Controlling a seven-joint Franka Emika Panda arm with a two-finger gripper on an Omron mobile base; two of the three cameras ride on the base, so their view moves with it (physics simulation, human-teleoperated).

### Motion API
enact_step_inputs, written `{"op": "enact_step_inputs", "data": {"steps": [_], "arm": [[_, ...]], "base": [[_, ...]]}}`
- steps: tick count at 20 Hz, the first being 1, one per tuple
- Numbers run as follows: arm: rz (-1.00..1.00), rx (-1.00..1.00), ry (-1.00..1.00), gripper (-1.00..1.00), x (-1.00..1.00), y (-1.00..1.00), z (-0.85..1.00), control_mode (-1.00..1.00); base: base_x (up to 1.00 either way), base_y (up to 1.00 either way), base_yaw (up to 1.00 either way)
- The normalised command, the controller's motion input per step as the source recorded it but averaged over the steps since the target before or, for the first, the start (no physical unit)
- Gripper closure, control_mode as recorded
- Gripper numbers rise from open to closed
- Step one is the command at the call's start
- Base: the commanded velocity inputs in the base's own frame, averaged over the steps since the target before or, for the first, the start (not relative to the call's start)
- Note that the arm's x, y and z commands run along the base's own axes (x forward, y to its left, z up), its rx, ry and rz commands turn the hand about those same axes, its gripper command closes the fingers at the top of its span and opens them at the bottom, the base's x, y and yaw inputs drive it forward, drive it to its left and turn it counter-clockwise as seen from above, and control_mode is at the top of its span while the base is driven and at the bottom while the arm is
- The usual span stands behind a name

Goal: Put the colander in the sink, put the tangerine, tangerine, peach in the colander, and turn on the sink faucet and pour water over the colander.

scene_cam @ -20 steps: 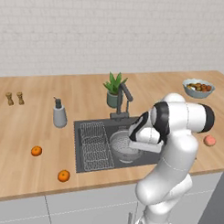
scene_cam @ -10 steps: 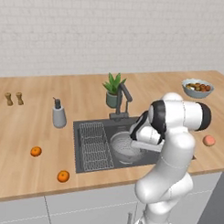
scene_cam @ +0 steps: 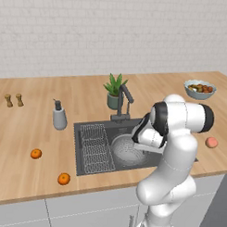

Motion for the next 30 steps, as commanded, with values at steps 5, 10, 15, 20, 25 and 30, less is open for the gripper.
{"op": "enact_step_inputs", "data": {"steps": [5,10,15,20,25,30], "arm": [[0.00,-0.01,-0.10,-1.00,0.00,0.14,0.07,-1.00],[0.00,0.00,-0.03,-1.00,-0.02,0.00,0.24,-1.00],[0.00,0.00,-0.01,-1.00,-0.12,-0.22,0.45,-1.00],[-0.02,0.00,0.00,-1.00,-0.10,-0.33,0.67,-1.00],[0.00,0.00,0.00,-1.00,-0.12,-0.34,0.79,-1.00],[-0.01,0.00,0.00,-1.00,-0.33,-0.42,0.72,-1.00]], "base": [[0.00,0.00,0.00],[0.00,0.00,0.00],[0.00,0.00,0.00],[0.00,0.00,0.00],[0.00,0.00,0.00],[0.00,0.00,0.00]]}}
